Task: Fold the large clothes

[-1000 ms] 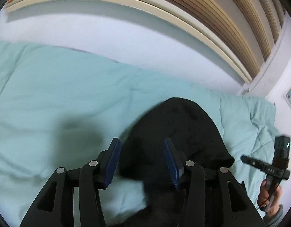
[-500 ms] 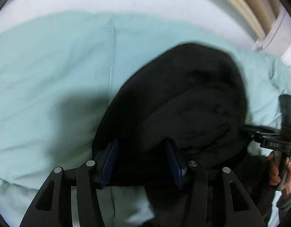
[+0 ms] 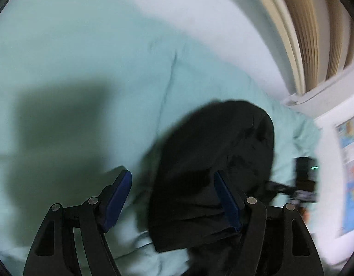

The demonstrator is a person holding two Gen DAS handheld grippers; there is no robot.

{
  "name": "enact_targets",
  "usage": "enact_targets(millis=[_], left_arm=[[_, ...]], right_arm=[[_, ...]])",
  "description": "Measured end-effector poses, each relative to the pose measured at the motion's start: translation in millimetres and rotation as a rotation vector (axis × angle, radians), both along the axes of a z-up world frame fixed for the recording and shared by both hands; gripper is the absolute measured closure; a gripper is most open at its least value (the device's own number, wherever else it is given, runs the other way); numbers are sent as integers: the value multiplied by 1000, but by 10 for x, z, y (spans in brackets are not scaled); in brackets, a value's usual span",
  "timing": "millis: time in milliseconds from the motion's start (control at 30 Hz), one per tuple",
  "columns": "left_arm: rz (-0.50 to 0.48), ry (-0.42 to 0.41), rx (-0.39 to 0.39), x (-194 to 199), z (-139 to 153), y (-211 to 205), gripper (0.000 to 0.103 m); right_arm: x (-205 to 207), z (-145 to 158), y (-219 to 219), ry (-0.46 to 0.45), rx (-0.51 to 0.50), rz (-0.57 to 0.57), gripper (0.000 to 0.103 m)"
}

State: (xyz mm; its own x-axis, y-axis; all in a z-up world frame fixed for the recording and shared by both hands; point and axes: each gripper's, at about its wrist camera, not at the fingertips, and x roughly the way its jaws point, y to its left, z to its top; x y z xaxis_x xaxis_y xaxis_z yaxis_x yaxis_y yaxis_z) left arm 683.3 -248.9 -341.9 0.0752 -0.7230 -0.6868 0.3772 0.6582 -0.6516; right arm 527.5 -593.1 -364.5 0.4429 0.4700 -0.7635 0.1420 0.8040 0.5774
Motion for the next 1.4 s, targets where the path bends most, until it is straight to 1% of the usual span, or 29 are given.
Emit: enact_targets(millis=[33,67,100,133,167,200,233,267,300,333,400,467,533,567,633,667,733,800,833,867,933,1033,1100,1167,1200,1233,1333,1367,1400], left_arm=[[-16,20,-21,-4,-45,-67,28],[-28,12,-22,-28,-51,-128,28],[-42,-12,-13,-75,-37,-200,29],[-58,-50,5,-130,-6,-272,42],[-68,-94,38,-193,38,-286,62],[-79,-136,67,-260,113,-328,67],[-88,-178,77,-345,197,-337,76],[-89,-206,74,-425,294,-301,83],[-92,-226,64,-503,366,-291,84],[-93,-245,53,-567,460,-246,85],[-108,-317,27,-830,759,-131,85],[-120,-397,19,-1155,1053,-28,85],[-117,-463,17,-1491,1292,68,85],[-116,-486,14,-1640,1378,143,85],[-108,-539,13,-1974,1577,332,86],[-106,-573,24,-2213,1657,418,85],[-106,-603,46,-2521,1751,679,85],[-111,-609,64,-2821,1772,820,85],[-114,-596,88,-3013,1722,911,82],[-111,-570,119,-3147,1629,1000,82],[-89,-493,190,-3325,1382,1177,82],[-42,-358,302,-3582,965,1393,82],[-7,-294,308,-3685,882,1574,82],[19,-301,305,-3710,974,1610,82],[28,-321,302,-3715,1074,1593,82],[35,-353,287,-3691,1239,1563,82],[36,-429,231,-3602,1595,1437,82],[34,-456,201,-3532,1758,1328,82],[33,-468,184,-3498,1831,1256,82]], right_arm=[[33,-37,51,5,12,13,36],[37,-59,58,0,34,29,49],[31,36,-2,-3,50,41,50],[59,44,43,-5,40,42,50],[59,90,87,-18,13,48,56],[39,145,113,-30,-16,60,63],[7,192,160,-41,-50,70,73],[-64,303,222,-63,-97,81,82],[-85,358,304,-79,-115,86,84],[-196,494,352,-109,-136,96,86],[-373,695,473,-159,-184,107,86],[-676,993,645,-222,-269,112,86],[-961,1225,813,-273,-324,103,86],[-1109,1333,860,-291,-346,100,87],[-1467,1551,1087,-339,-427,99,87],[-1614,1629,1183,-359,-452,100,87],[-1963,1786,1406,-399,-506,104,87],[-2343,1883,1580,-420,-576,111,87],[-2530,1875,1682,-420,-621,111,87],[-2638,1845,1738,-405,-640,109,86],[-2832,1697,1757,-321,-652,110,85],[-3068,1376,1699,-161,-619,90,83],[-3226,1287,1630,-99,-573,66,83],[-3318,1348,1587,-78,-531,39,81],[-3418,1410,1481,-85,-518,29,81],[-3430,1519,1479,-104,-497,19,81],[-3322,1800,1547,-160,-477,6,81],[-3233,1909,1585,-185,-457,3,81],[-3155,1981,1624,-200,-439,2,81]])
